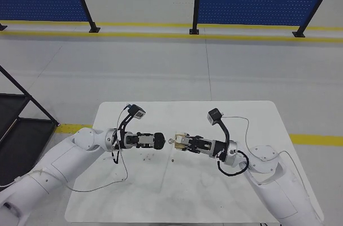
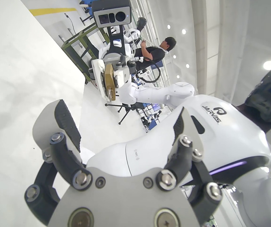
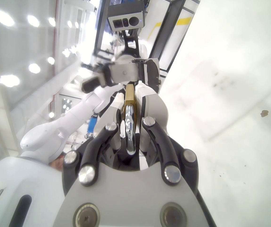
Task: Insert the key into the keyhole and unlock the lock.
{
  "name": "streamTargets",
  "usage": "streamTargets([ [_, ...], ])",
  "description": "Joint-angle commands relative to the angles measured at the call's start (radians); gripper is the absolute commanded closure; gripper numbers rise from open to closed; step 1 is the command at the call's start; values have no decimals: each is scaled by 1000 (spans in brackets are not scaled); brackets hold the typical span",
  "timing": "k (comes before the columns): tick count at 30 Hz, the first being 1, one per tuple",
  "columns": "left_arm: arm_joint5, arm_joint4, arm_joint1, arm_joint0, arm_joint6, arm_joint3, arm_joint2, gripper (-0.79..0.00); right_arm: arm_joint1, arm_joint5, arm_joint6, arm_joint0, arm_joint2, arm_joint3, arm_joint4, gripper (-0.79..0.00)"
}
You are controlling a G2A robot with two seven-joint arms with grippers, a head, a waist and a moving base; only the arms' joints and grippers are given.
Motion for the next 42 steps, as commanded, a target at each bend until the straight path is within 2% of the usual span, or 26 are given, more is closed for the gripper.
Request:
streamTargets([
  [1,-10,13,-6,10,10,-8,-6,-785,0,0,0,0,0,0,0,0],
  [8,-12,55,-27,17,12,-1,-17,-782,0,0,0,0,0,0,0,0],
  [9,-12,59,-30,17,12,0,-19,-502,0,0,0,0,0,0,0,0],
  [10,-15,63,-34,15,15,1,-21,-369,0,0,0,0,0,0,0,0],
  [13,-22,74,-42,17,21,5,-28,-296,0,0,0,0,0,0,0,0],
  [32,13,89,-76,37,-13,36,-72,-240,0,0,0,0,0,0,0,0],
  [42,31,99,-97,36,-31,52,-89,-166,0,0,0,0,0,0,0,0],
])
